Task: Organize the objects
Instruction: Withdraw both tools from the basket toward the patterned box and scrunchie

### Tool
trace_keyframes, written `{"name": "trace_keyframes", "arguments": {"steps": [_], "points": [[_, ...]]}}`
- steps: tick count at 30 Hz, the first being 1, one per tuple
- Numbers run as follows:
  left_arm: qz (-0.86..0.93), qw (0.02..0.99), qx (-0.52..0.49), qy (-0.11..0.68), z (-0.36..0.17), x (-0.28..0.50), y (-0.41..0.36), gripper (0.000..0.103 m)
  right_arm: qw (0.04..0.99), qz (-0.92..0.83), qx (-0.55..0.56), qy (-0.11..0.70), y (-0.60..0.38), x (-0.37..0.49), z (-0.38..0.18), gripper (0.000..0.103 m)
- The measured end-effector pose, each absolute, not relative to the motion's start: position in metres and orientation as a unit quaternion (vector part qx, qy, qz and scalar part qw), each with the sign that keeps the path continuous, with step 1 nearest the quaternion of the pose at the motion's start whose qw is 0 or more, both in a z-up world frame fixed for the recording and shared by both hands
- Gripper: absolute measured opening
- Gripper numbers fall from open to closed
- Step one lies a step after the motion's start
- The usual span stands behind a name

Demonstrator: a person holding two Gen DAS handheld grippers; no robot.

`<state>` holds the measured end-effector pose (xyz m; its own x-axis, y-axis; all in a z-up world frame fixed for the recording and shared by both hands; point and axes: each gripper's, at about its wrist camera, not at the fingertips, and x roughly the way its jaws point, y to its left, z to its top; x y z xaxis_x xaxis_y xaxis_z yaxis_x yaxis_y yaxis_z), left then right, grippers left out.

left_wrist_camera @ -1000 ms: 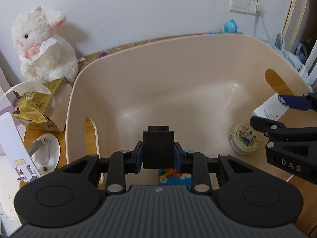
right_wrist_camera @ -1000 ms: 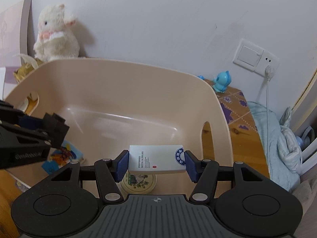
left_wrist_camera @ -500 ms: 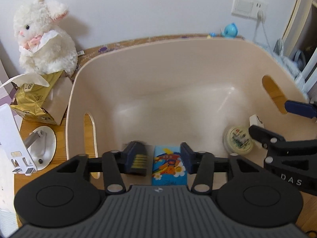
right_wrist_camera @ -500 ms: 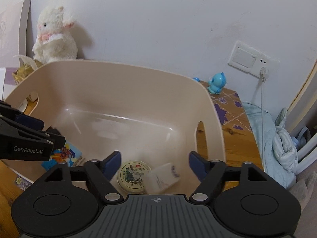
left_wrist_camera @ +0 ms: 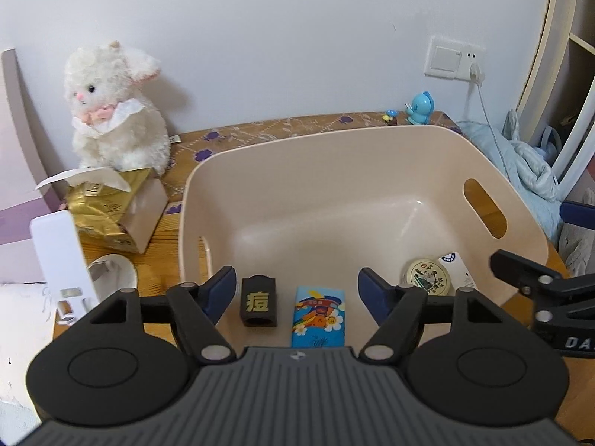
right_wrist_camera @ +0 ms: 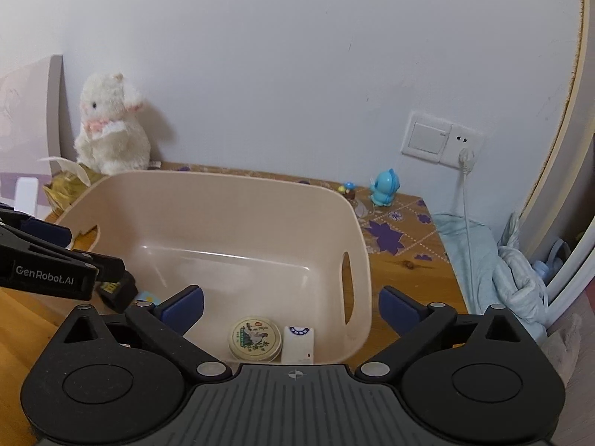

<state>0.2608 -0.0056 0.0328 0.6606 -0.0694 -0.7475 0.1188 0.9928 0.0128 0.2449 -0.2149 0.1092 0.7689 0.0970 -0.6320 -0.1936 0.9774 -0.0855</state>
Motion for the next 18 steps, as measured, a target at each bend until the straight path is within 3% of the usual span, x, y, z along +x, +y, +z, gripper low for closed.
{"name": "trace_keyframes", "arguments": {"steps": [18], "points": [[-0.043, 0.918, 0.046, 0.39, 0.032, 0.181, 0.007, 0.079, 0.939, 0.076, -0.071, 0.328, -0.231, 0.164, 0.108, 0.103]]}}
